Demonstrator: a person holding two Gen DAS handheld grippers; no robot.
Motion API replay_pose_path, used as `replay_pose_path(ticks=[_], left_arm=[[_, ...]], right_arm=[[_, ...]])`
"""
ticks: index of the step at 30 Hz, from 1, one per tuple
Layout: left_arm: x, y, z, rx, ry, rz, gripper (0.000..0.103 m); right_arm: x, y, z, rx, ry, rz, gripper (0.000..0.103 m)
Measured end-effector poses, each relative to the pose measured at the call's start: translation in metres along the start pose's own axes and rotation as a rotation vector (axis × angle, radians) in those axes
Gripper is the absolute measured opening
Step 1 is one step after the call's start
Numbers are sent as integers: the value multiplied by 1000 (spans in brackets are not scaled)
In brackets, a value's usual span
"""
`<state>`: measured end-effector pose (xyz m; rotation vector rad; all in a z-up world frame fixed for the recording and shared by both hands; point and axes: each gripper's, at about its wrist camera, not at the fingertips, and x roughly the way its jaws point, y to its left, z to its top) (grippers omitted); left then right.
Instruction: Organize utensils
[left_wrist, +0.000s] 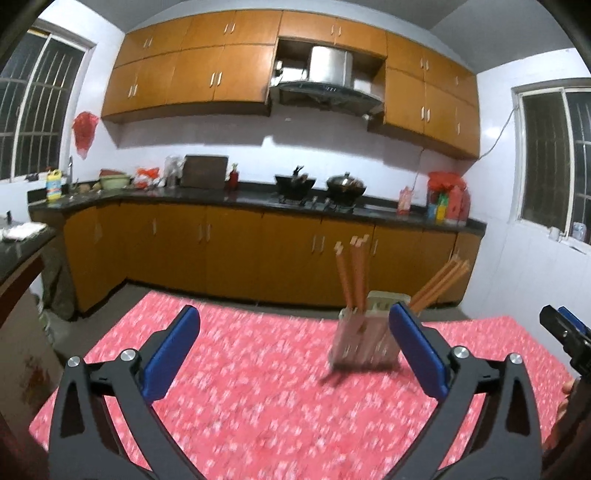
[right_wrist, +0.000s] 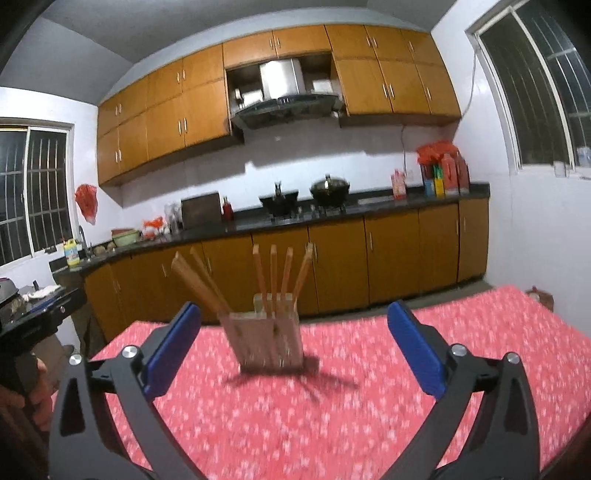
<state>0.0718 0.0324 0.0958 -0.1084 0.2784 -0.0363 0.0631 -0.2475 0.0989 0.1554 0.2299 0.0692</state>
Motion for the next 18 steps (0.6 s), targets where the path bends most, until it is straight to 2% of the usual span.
replay_pose_path(ticks=[6,11,18], left_arm=[[-21,4,-31,21,14,45,101],[-35,-3,-53,66,14,45,101],[-41,-20,-73,155,6,80,101]], right_arm=[[-10,18,-31,-63,100,-10,99],[-23,31,-54,-111,101,-39,99],[-27,31,-71,-113,108,-64,99]])
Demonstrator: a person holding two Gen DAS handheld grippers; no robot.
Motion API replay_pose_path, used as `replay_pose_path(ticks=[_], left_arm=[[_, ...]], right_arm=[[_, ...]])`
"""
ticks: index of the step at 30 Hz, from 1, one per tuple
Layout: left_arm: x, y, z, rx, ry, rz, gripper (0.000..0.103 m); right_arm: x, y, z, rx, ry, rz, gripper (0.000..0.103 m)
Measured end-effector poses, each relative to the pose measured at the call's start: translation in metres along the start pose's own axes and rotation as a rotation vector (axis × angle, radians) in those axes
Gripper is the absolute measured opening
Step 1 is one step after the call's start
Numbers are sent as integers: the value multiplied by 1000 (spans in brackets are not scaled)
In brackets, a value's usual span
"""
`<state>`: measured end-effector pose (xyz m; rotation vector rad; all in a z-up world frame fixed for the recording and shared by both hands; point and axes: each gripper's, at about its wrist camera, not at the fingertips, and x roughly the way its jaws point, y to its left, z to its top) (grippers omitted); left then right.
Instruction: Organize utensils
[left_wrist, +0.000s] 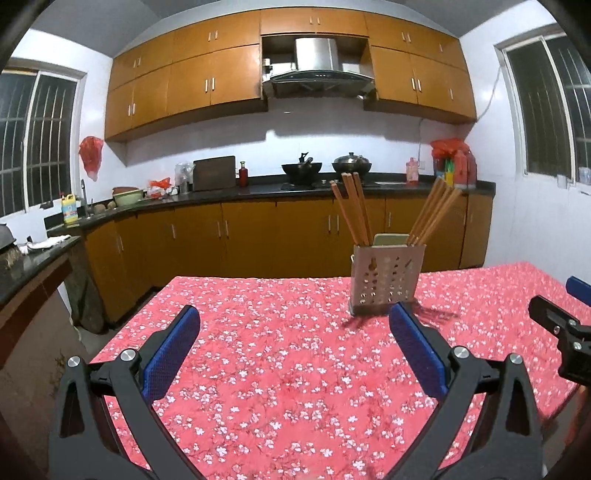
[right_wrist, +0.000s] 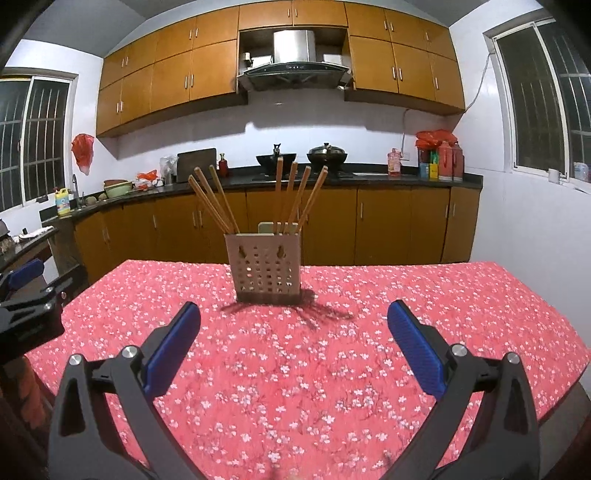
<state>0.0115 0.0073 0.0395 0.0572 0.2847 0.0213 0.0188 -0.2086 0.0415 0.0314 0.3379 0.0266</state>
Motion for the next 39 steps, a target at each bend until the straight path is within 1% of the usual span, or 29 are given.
replay_pose_path(ticks=[10,15,26,39], left_arm=[[6,-4,-16,-10,38,-6,101],[8,-3,-21,-10,47,-6,101],[6,-3,-25,2,39,-5,101],[9,0,-27,-10,56,1,101]], right_arm=[[12,-5,-11,26,59,2,99],[15,-6,-13,29,72,1,99],[15,-5,-16,20,61,-21,99],[16,-5,-18,18,59,-33,99]])
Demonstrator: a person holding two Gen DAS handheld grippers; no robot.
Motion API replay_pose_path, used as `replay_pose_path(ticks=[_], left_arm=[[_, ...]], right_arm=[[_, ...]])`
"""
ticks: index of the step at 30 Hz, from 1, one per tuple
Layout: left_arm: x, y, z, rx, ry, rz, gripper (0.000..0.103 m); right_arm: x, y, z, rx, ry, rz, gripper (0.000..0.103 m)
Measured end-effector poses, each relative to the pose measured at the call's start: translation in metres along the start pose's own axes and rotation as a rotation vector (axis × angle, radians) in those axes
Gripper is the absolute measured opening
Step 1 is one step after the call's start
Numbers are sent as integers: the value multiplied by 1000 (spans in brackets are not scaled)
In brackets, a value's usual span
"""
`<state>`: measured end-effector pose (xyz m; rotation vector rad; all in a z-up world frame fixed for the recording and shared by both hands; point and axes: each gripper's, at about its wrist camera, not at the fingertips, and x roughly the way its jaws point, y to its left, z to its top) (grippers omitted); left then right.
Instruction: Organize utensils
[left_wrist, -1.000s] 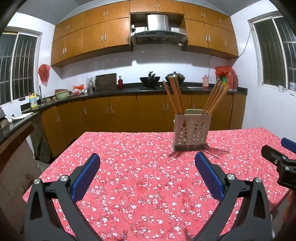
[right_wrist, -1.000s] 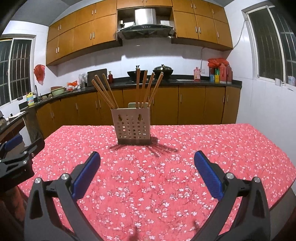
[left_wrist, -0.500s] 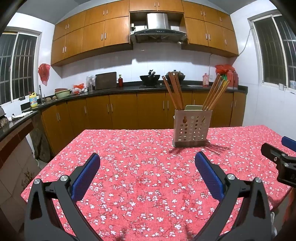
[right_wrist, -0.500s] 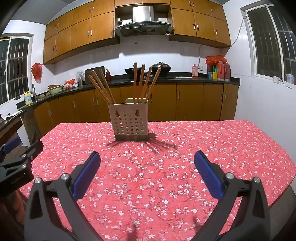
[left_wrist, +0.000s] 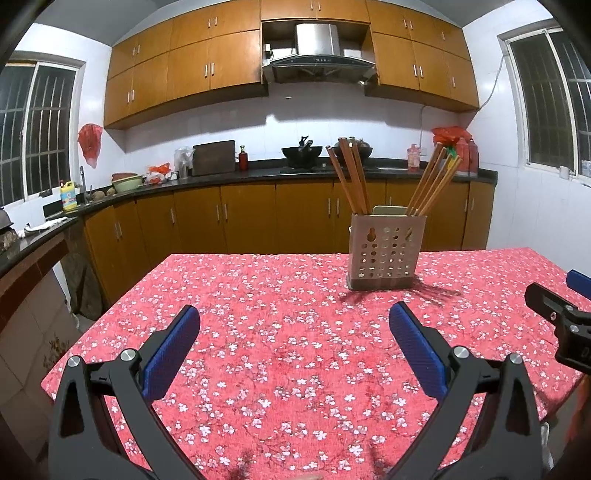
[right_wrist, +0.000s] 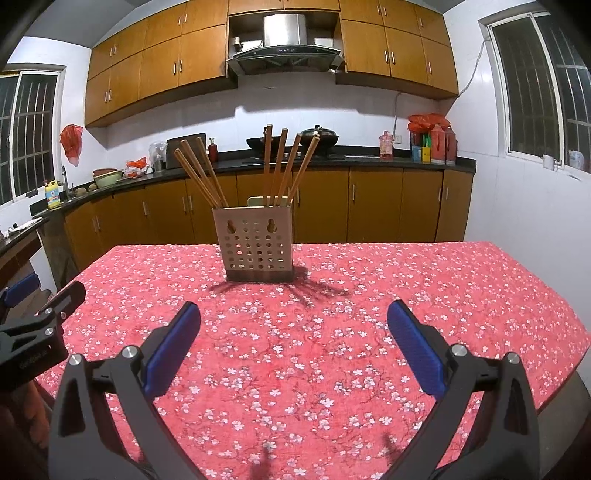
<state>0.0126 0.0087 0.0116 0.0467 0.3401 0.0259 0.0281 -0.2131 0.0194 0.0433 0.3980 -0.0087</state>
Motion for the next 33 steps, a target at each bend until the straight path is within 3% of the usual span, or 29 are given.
replay_pose_path(ticks=[33], left_arm=[[0,-1,-1,-2,3,-10,101]], right_arm=[[4,-2,-2,10,10,3,99]])
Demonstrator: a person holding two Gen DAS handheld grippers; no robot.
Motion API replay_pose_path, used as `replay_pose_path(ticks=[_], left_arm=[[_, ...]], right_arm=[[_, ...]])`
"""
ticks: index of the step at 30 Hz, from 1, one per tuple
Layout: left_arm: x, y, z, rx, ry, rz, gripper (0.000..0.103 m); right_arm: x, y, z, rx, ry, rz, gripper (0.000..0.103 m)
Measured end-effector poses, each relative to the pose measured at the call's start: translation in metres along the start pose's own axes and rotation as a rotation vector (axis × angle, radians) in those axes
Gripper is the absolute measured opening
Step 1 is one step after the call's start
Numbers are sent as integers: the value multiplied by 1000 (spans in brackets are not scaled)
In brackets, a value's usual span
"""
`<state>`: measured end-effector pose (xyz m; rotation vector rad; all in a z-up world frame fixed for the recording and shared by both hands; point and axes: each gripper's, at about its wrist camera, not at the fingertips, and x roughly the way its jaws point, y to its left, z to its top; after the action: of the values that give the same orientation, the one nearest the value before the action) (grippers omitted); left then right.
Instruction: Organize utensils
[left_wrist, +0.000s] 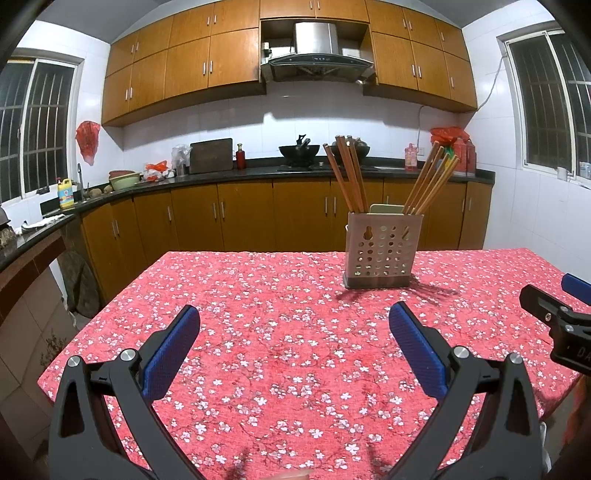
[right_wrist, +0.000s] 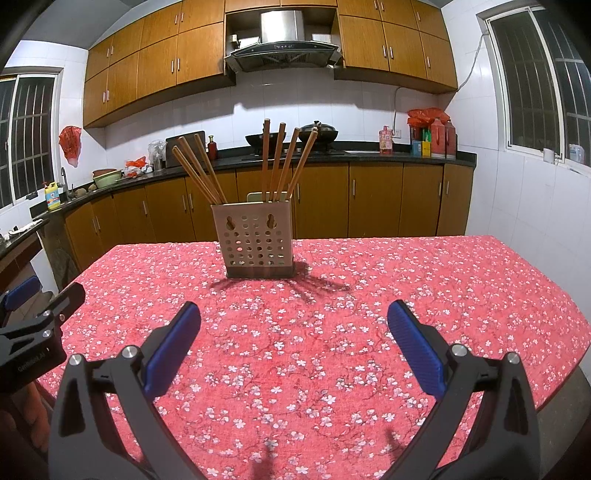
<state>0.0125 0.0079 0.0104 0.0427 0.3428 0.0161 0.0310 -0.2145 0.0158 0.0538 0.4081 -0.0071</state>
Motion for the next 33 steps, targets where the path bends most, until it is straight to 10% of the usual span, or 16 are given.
replay_pose_path(ticks=[33], left_arm=[[5,-1,-6,-4,11,-11,101]], right_arm=[[0,1,0,1,3,0,99]])
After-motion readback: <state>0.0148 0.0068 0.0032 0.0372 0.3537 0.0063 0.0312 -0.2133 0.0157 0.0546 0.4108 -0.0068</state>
